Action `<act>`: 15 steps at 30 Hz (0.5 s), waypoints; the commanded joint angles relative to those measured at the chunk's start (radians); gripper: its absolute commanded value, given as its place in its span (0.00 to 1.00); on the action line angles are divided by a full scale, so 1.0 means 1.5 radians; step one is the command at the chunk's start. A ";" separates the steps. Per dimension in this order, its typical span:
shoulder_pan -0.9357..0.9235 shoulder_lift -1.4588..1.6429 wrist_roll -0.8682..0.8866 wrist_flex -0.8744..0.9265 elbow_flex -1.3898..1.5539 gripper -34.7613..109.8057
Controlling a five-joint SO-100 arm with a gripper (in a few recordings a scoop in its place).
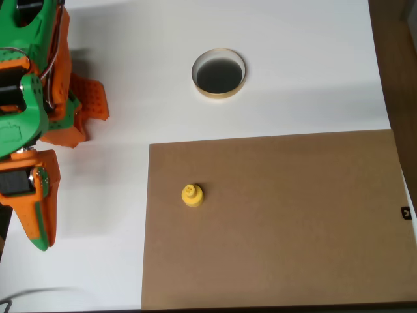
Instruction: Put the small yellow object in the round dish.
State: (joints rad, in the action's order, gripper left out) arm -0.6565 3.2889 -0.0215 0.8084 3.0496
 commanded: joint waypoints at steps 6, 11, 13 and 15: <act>-0.003 0.026 0.001 -0.010 0.001 0.24; -0.003 0.026 0.002 -0.010 0.001 0.24; -0.004 0.026 0.002 -0.010 0.001 0.24; -0.006 0.026 0.006 -0.011 0.001 0.24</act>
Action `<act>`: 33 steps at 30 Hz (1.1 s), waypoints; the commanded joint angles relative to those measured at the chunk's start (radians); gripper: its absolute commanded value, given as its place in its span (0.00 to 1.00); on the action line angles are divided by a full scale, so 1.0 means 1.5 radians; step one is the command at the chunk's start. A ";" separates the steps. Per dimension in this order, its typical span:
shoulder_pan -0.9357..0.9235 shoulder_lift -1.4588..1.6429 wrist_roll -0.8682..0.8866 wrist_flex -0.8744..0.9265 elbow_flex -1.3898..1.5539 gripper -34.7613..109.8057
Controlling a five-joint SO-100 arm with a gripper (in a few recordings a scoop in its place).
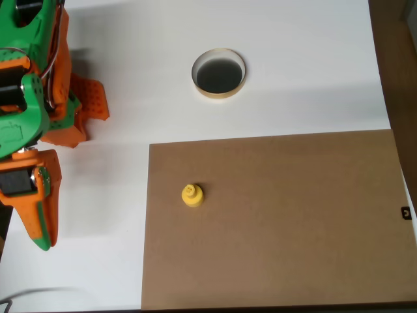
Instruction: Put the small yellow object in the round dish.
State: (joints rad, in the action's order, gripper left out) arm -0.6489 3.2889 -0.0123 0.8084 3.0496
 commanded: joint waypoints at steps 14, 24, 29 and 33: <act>0.038 -0.065 0.077 0.101 -0.157 0.37; 0.005 -0.535 0.002 0.125 -0.495 0.35; 0.021 -0.567 -0.029 0.119 -0.535 0.36; 0.051 -0.576 -0.076 0.123 -0.542 0.39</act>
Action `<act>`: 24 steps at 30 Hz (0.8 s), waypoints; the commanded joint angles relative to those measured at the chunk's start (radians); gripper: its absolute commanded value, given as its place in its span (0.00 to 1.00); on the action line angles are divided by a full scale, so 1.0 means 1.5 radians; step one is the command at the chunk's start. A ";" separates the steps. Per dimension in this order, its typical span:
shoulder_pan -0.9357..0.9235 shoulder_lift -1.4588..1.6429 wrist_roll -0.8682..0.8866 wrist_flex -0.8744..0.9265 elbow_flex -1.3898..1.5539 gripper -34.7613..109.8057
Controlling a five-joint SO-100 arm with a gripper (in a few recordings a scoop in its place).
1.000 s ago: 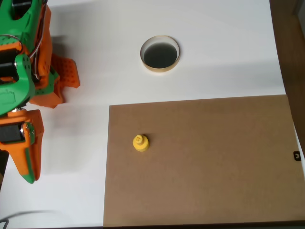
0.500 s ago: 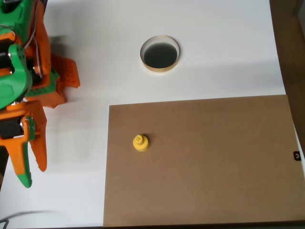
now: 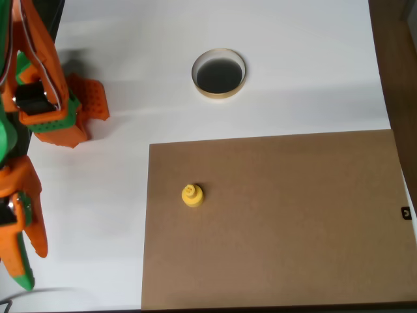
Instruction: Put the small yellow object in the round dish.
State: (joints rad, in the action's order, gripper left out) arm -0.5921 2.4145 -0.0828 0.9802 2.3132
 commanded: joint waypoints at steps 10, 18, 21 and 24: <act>0.187 -0.032 -0.089 0.065 -0.070 0.41; 0.321 -0.048 -0.088 0.120 -0.075 0.42; 0.363 -0.072 -0.081 0.142 -0.084 0.42; 0.400 -0.111 -0.073 0.157 -0.095 0.42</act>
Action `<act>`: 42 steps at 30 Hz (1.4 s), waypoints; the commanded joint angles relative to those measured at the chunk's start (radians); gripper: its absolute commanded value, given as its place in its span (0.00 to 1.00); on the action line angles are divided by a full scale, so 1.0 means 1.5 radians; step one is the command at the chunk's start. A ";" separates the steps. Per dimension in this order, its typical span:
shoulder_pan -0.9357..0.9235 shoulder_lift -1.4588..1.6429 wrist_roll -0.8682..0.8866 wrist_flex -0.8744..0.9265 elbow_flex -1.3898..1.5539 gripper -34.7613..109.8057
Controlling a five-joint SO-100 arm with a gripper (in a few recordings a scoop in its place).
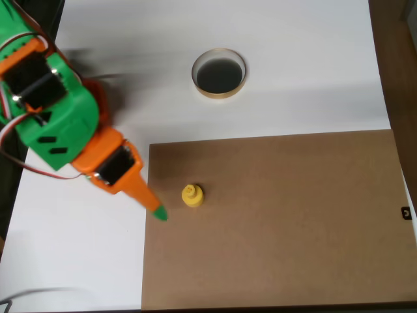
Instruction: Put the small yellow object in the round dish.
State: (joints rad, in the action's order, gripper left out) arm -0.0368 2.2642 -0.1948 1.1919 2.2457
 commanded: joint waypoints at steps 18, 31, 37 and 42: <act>0.151 -0.198 0.033 -0.017 -0.095 0.41; 0.181 -0.272 0.055 -0.059 -0.117 0.40; 0.169 -0.318 0.055 -0.096 -0.108 0.40; 0.170 -0.342 0.055 -0.114 -0.108 0.39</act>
State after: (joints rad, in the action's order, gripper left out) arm 0.2163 1.7365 -0.1074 1.0262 2.1230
